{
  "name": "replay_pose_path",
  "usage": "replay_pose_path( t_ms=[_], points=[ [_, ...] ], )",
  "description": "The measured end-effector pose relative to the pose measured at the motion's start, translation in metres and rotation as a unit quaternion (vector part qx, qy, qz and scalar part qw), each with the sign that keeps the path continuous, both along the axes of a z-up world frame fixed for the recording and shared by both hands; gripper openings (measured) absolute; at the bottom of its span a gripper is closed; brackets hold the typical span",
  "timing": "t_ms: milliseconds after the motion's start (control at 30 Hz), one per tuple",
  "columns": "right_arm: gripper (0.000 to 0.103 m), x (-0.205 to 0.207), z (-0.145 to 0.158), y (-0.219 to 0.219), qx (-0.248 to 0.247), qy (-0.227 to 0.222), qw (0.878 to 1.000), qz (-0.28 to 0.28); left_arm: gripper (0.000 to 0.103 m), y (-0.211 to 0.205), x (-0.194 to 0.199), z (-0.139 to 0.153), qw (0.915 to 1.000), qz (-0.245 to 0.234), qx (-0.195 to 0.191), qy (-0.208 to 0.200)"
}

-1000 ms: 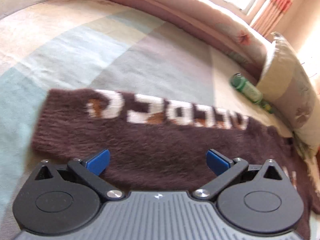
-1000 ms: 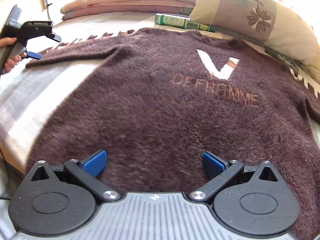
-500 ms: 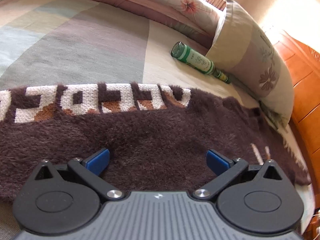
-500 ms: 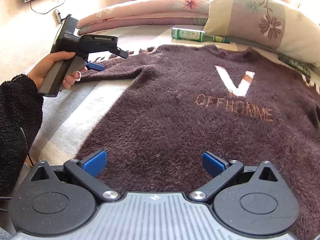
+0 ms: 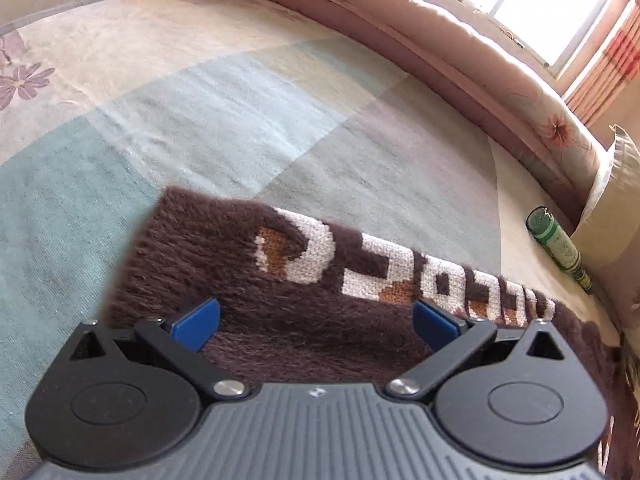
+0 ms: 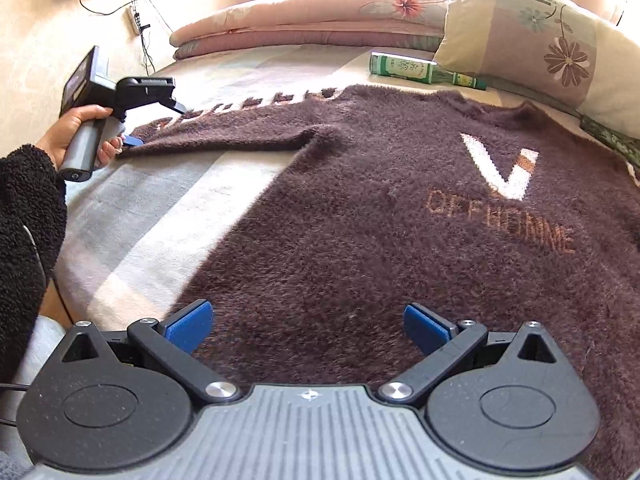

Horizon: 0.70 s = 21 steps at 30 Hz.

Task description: Fold clothes

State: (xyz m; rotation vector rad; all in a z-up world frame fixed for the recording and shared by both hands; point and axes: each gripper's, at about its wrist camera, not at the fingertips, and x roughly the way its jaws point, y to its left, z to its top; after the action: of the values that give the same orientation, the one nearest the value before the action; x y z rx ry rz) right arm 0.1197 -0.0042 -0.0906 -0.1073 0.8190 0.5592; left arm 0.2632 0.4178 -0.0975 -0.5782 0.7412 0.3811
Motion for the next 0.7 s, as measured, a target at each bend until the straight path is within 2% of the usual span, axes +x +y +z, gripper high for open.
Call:
replay_pose_path(
  t_ms=[67,133,200,233,367,433,500,700],
  points=[
    [0.103,0.005,-0.002,-0.002,0.003,-0.001,1.0,-0.004,0.102,-0.018,0.008,0.011,0.9992,-0.027,0.018,-0.025],
    [0.103,0.011,-0.007,-0.006,0.008,0.002,1.0,-0.009,0.102,-0.043,0.022,0.019,0.9955,-0.08,0.011,-0.048],
    [0.103,0.018,-0.017,-0.009,0.002,0.006,1.0,-0.018,0.102,-0.073,0.041,0.018,0.9888,-0.14,0.0,-0.053],
    [0.103,0.021,-0.022,-0.011,-0.006,0.007,1.0,-0.024,0.102,-0.089,0.049,0.016,0.9849,-0.167,0.002,-0.047],
    [0.103,0.027,-0.03,-0.015,-0.023,0.006,0.999,-0.026,0.102,-0.142,0.076,0.002,0.9701,-0.231,0.072,0.012],
    [0.103,0.029,-0.031,-0.015,-0.025,0.006,0.999,-0.022,0.102,-0.143,0.081,-0.005,0.9689,-0.232,0.083,0.02],
    [0.103,0.029,-0.031,-0.017,-0.023,0.007,0.999,-0.021,0.102,-0.128,0.078,-0.008,0.972,-0.224,0.071,0.014],
    [0.103,0.025,-0.034,-0.015,-0.03,-0.005,0.999,-0.015,0.102,-0.048,0.047,-0.012,0.9908,-0.131,0.033,-0.011]
  ],
)
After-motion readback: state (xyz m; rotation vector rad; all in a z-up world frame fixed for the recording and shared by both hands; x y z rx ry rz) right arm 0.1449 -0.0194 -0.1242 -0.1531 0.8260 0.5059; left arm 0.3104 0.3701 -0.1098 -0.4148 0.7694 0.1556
